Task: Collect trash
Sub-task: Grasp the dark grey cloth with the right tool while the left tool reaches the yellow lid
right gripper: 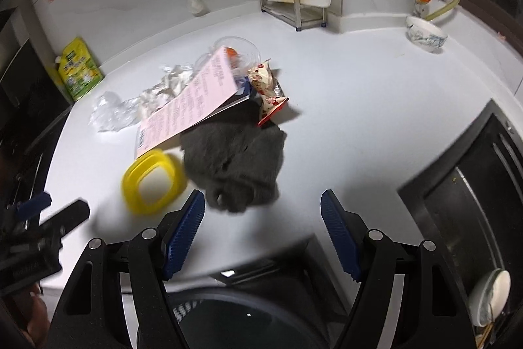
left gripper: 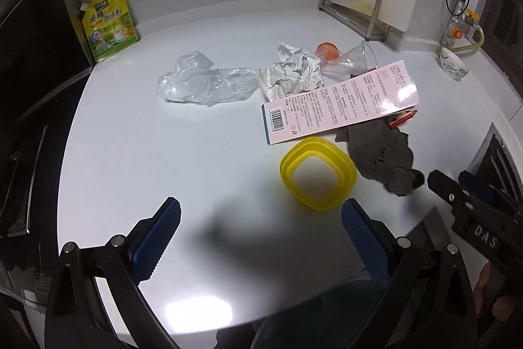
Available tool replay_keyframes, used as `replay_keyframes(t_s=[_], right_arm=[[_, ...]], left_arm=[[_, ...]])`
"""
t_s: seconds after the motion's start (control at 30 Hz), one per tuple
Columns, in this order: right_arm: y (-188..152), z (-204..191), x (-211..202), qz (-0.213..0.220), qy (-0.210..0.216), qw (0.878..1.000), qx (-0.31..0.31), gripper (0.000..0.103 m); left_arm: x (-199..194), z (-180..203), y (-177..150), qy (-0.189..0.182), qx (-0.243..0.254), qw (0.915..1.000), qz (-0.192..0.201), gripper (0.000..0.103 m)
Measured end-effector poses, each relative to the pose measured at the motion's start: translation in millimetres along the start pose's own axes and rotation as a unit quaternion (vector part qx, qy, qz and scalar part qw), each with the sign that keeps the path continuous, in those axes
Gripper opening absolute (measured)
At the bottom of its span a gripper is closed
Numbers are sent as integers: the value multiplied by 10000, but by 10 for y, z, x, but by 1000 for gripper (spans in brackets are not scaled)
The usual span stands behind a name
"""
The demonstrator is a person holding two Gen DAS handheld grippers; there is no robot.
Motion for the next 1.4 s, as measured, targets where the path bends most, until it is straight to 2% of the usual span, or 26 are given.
replay_keyframes(t_s=[0.23, 0.47, 0.6, 0.63, 0.7, 0.87, 1.1, 1.4], right_arm=[[197, 33, 382, -176, 57, 9998, 53, 70], [254, 45, 640, -340, -112, 9994, -42, 70], [273, -8, 679, -218, -211, 9993, -236, 69], [277, -27, 677, -165, -228, 9992, -292, 66], [281, -89, 667, -106, -198, 9988, -432, 42], [286, -42, 631, -105, 32, 9996, -251, 22], [322, 128, 549, -45, 212, 9998, -31, 18], [272, 228, 540, -51, 311, 9994, 118, 18]], left_arm=[[244, 15, 94, -83, 37, 10000, 12, 97], [368, -16, 107, -104, -75, 9999, -6, 97], [432, 4, 92, -117, -59, 9999, -51, 97], [448, 13, 89, -140, -84, 9998, -66, 97], [474, 23, 82, -185, -133, 9997, -88, 97], [497, 90, 61, -271, -173, 9994, -119, 97], [498, 302, 58, -496, 108, 9987, -59, 97], [643, 389, 64, -407, 172, 9990, -62, 97]])
Point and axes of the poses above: each gripper's, at about its wrist camera, not at the fingertips, and x roughly the way its jaws point, z to its right, y to its top, the point moved 9 cm from there along x, roughly the way its jaws point, and after that the axes turned 5 degrees about -z, right-handed, at the moved point
